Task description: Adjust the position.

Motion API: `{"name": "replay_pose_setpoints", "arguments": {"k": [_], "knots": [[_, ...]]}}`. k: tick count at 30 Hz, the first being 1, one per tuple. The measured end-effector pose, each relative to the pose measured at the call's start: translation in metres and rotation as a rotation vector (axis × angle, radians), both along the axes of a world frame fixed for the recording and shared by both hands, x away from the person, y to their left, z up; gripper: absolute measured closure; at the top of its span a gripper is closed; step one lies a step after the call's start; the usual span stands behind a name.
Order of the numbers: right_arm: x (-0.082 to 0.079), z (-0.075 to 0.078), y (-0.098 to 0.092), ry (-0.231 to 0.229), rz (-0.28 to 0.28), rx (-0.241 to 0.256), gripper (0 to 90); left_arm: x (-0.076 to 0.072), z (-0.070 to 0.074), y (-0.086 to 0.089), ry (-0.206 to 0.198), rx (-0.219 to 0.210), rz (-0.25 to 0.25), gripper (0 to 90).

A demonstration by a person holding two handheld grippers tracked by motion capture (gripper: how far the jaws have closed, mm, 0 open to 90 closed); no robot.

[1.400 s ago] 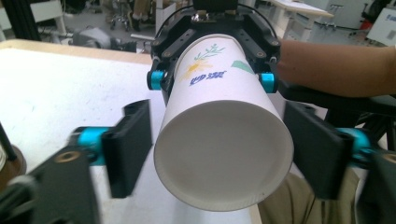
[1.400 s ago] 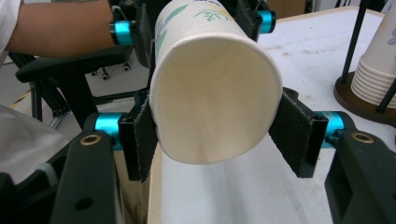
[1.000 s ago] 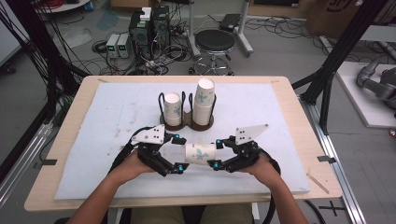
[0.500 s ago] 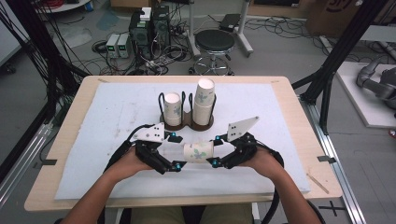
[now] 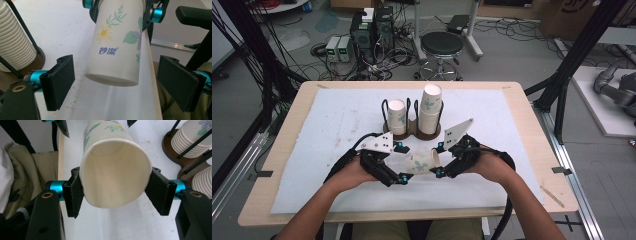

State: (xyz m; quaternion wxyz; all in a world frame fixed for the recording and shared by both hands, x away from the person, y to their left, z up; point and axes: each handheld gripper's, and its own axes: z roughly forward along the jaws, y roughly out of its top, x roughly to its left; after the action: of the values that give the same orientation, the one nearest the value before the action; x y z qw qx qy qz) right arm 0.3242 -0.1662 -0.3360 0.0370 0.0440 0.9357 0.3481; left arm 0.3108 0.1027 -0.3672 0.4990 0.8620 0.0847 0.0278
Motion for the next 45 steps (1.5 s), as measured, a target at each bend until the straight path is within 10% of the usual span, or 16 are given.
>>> {"name": "replay_pose_setpoints", "arguments": {"k": [18, 45], "knots": [[0.002, 0.010, 0.028, -0.017, 0.069, -0.194, 36.0, 0.001, -0.005, -0.007, 0.010, 0.064, -0.019, 15.4], [0.003, 0.014, 0.050, -0.009, 0.098, -0.316, 35.8, 0.002, -0.010, -0.016, 0.032, 0.117, -0.042, 16.9]]}}
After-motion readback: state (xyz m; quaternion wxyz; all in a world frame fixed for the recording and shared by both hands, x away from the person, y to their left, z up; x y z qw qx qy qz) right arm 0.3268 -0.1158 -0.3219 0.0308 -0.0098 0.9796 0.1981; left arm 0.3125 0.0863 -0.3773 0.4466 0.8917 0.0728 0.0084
